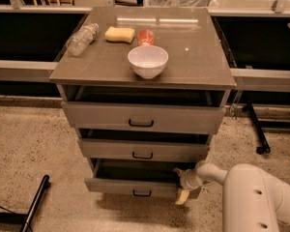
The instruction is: Open bottom drawer
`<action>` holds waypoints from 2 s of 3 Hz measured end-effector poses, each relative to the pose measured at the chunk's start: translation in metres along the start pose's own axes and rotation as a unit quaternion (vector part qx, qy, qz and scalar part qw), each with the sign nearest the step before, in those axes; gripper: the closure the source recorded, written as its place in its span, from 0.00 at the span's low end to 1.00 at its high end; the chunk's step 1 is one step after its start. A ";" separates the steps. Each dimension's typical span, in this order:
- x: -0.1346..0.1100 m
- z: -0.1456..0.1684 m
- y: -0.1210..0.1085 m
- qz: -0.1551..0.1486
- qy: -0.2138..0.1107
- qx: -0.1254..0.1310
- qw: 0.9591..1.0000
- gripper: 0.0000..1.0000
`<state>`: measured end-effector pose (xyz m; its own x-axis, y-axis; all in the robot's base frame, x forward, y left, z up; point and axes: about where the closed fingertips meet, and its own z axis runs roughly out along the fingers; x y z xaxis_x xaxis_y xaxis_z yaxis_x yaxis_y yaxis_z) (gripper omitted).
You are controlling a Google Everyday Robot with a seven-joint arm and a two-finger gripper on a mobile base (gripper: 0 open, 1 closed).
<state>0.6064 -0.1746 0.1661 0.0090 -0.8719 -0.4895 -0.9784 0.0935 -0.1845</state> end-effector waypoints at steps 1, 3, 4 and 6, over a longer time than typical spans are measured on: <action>0.000 0.000 0.001 0.000 0.000 -0.001 1.000 0.01; -0.015 -0.010 0.039 0.005 0.026 -0.038 0.999 0.19; -0.018 -0.015 0.063 0.018 0.020 -0.048 0.998 0.40; -0.017 -0.024 0.078 0.034 0.013 -0.052 0.998 0.50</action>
Offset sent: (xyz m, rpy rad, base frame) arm -0.0353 0.0125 0.0063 -0.0584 0.0893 0.0397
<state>0.5252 -0.1637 0.1809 -0.0625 -0.8778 -0.4748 -0.9928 0.1036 -0.0607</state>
